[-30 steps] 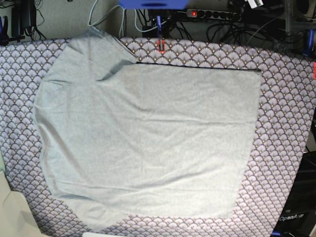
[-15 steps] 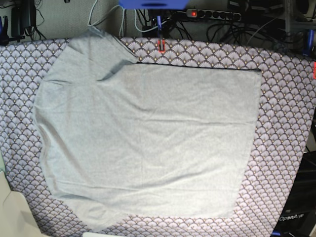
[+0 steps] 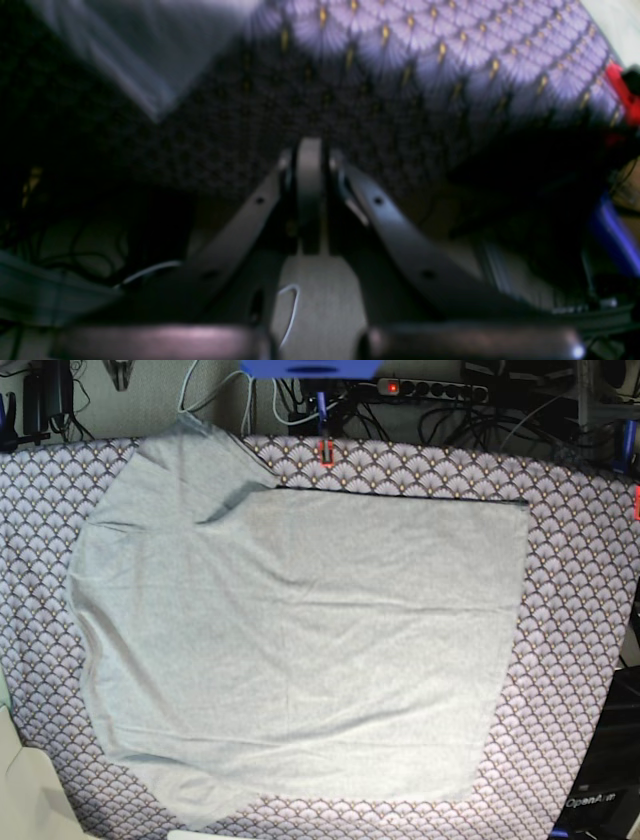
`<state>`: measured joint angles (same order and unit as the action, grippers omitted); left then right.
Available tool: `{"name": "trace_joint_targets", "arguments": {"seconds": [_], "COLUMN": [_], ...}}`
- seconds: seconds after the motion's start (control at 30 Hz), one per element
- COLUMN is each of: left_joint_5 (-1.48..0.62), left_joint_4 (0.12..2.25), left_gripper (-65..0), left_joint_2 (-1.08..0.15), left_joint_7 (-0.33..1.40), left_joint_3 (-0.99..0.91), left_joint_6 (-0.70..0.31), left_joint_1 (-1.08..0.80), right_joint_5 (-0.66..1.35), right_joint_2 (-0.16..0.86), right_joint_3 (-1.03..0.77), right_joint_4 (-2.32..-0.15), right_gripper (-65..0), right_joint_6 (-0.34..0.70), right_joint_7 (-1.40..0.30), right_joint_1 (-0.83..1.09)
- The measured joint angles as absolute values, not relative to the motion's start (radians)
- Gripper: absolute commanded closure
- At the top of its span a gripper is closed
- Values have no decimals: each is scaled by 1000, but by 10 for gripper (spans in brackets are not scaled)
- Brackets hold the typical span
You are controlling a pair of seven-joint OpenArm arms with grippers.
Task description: Fold the T-shirt properly
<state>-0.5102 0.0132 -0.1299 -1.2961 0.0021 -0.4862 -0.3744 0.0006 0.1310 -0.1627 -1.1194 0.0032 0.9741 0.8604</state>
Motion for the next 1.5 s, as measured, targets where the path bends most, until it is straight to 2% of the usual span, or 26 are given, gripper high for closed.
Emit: {"name": "trace_joint_targets", "arguments": {"seconds": [0.13, 0.3, 0.57, 0.93, 1.13, 1.3, 1.5], "left_joint_5": [-506, -506, -499, -503, -497, -442, -370], "left_joint_4": [11, 15, 117, 155, 136, -5, -7], "left_gripper": [0, 0, 0, 0, 0, 0, 0], "left_joint_2": [-118, -116, -87, -126, -170, -199, -180], "left_joint_7": [-1284, -1284, -1283, -1284, -1183, -1132, -1196], "left_joint_3": [2, 4, 8, 7, 7, 9, 9], "left_joint_6": [-487, -487, -487, -477, -476, -470, -472], "left_joint_1": [-387, -384, -366, -368, -361, -263, -47], "right_joint_5": [-1, -2, -2, -1, -3, -2, -2], "right_joint_2": [130, 130, 129, 115, 92, 82, 82], "right_joint_3": [-162, -154, -154, -157, -155, -156, -157], "right_joint_4": [-1288, -1376, -1385, -1383, -1383, -1383, -1383], "right_gripper": [0, 0, 0, 0, 0, 0, 0], "right_joint_6": [2, 4, 4, 3, 6, 6, 6], "right_joint_7": [844, 756, 744, 744, 744, 744, 702], "right_joint_1": [898, 915, 913, 912, 912, 895, 893]}}
